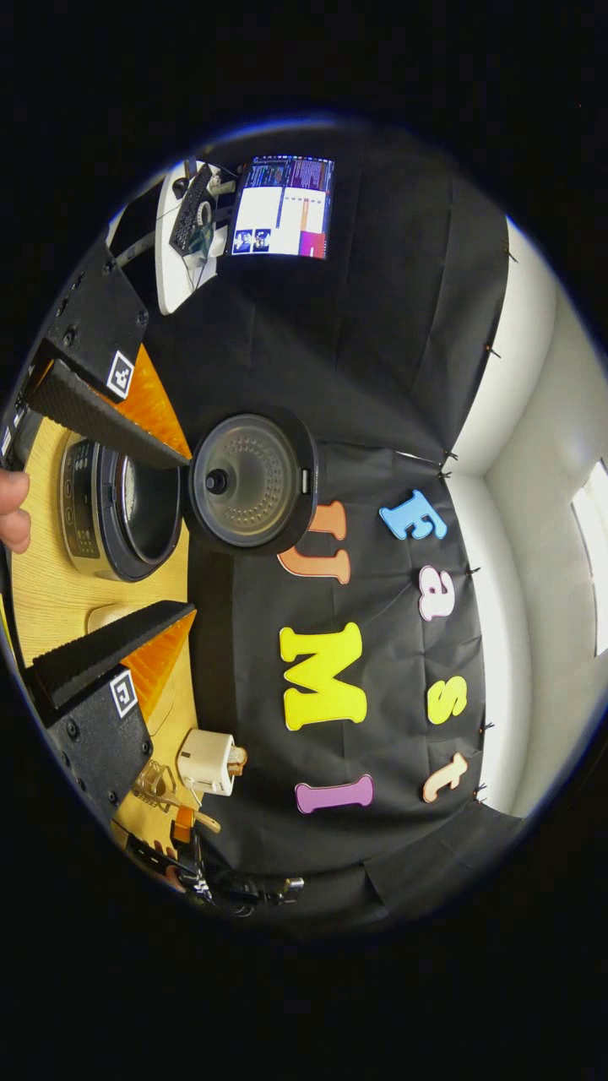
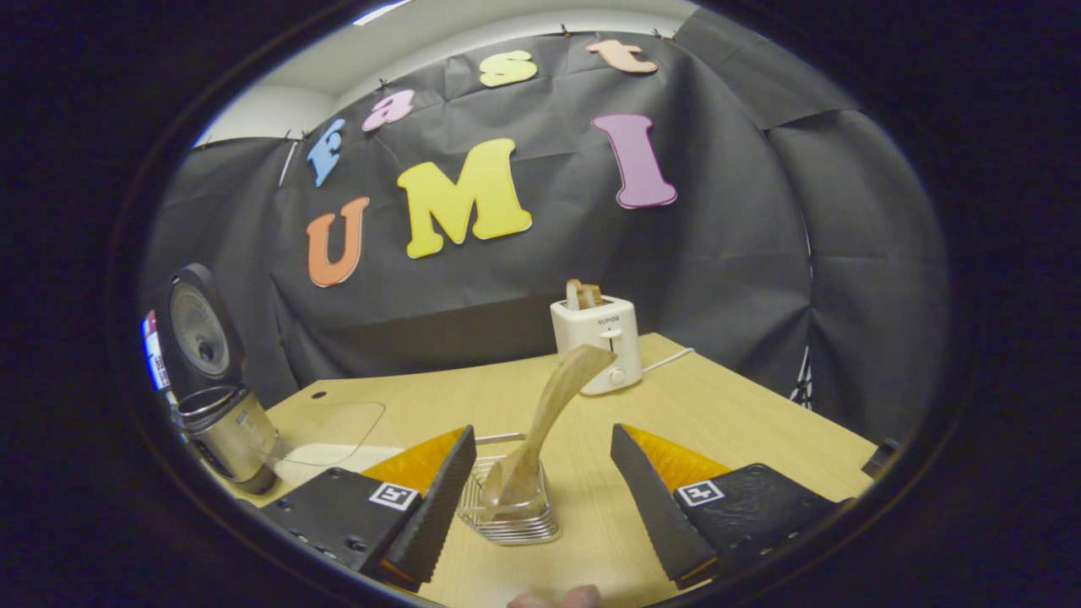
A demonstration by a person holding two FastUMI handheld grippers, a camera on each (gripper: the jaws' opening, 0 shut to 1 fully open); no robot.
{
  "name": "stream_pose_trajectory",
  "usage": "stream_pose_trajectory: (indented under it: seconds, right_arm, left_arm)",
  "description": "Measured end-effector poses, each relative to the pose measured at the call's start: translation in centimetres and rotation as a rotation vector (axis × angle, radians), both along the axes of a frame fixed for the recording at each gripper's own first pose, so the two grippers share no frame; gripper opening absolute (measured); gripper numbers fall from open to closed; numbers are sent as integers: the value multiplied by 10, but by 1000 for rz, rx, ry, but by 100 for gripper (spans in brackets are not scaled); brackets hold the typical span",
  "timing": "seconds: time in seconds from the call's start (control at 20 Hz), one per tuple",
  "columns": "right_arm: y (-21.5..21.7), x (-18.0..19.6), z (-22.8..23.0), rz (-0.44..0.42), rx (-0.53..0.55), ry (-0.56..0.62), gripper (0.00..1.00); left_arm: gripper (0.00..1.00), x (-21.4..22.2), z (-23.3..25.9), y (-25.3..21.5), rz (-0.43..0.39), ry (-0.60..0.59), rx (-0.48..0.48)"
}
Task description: Close the left gripper, press the button to open the rice cooker; take a wooden spoon from the chopstick holder with the right hand, scoop a spoonful of rice and pour it into the rice cooker, then put the wooden spoon back into the chopstick holder.
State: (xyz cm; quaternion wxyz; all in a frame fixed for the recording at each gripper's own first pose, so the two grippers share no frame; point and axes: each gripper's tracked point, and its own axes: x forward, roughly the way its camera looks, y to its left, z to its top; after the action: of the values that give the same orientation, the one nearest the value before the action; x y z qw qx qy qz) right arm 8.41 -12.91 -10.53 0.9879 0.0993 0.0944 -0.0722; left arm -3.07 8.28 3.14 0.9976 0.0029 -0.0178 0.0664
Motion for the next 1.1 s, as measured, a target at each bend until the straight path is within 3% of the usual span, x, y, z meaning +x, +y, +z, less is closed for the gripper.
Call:
stream_pose_trajectory:
  seconds: [0.1, 0.15, 0.2, 0.25, 0.45, 0.5, 0.65, 0.7, 0.8, 0.95, 1.05, 1.1]
  right_arm:
    - [9, -20, 17, 30, -4, -34, 91]
    - [13, -27, 29, 49, -19, -60, 95]
    - [14, -32, 41, 58, -34, -92, 91]
    - [17, -36, 52, 70, -44, -123, 95]
    - [47, -45, 63, 199, -53, -157, 91]
    - [48, -47, 64, 215, -62, -166, 96]
    - [52, -50, 67, 236, -87, -193, 91]
    - [54, -51, 66, 244, -94, -195, 100]
    - [56, -51, 64, 261, -102, -195, 95]
    - [58, -48, 57, 272, -117, -188, 100]
    - [53, -44, 50, 249, -164, -173, 91]
    - [53, -44, 46, 243, -180, -169, 91]
  left_arm:
    - [100, 3, 0, 3, 21, -11, 1]
    - [100, 7, 1, 6, 36, 0, 12]
    - [100, 12, 2, 9, 51, 24, 19]
    - [100, 16, 8, 13, 62, 33, 25]
    - [99, 48, 67, 28, 88, 9, 61]
    - [100, 58, 82, 32, 87, -1, 59]
    - [100, 91, 122, 37, 80, -4, 35]
    - [99, 103, 133, 41, 81, 3, 43]
    - [100, 130, 149, 51, 82, 30, 40]
    - [100, 172, 156, 71, 96, 100, 14]
    - [100, 198, 144, 83, 98, 188, 13]
    - [95, 207, 133, 84, 91, 228, -18]
